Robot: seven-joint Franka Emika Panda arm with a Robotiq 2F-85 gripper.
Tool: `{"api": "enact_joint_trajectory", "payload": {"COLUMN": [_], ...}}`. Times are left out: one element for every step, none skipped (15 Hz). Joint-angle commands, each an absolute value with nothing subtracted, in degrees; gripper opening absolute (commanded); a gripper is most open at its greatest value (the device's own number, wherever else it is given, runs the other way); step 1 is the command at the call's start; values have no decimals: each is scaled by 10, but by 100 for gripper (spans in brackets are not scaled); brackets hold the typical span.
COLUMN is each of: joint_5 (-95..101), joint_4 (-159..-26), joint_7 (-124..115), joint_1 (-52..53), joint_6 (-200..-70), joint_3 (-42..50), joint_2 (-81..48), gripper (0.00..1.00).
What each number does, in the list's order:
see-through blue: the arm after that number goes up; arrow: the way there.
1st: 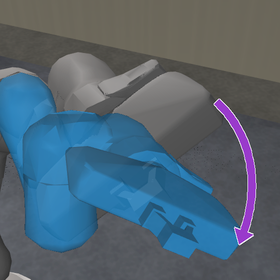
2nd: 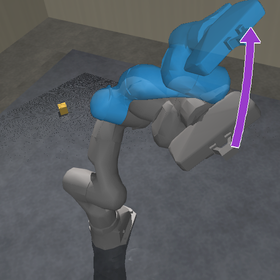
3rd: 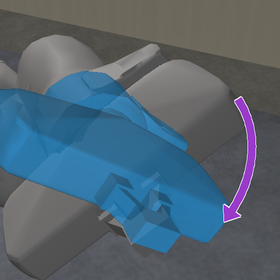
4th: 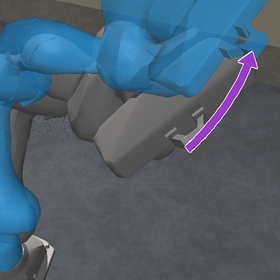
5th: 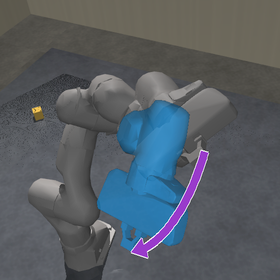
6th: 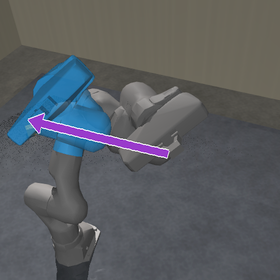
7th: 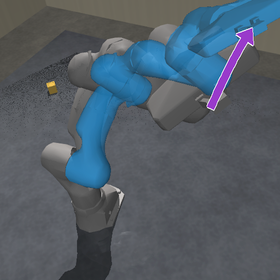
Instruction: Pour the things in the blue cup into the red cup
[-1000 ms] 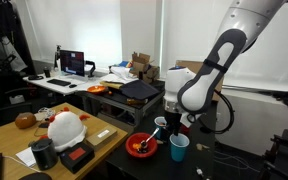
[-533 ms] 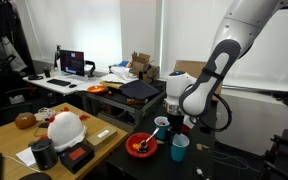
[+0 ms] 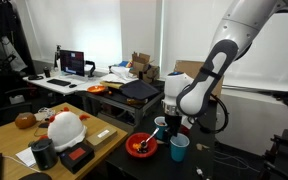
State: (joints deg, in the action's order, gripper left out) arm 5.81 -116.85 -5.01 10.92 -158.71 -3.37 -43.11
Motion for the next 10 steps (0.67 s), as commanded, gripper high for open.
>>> {"api": "enact_joint_trajectory", "payload": {"joint_5": [41,40,38,38,37,36,36,36,35,34], "joint_4": [-1161,-1161,-1160,-1160,-1159,-1157,-1155,-1154,-1152,-1151], "joint_7": [-20,-19,-19,-17,-15,-14,-15,-15,-15,-15], "joint_1": [87,84,82,80,78,76,75,74,73,74], "joint_6": [-1577,-1576,-1575,-1575,-1576,-1576,-1576,-1576,-1576,-1576], "joint_3": [-55,-57,-58,-60,-62,-63,-64,-65,-66,-66], "joint_2": [-446,-449,-453,-455,-458,-460,-463,-464,-465,-466], "gripper": [100,100,100,100,100,100,81,74,68,58]}}
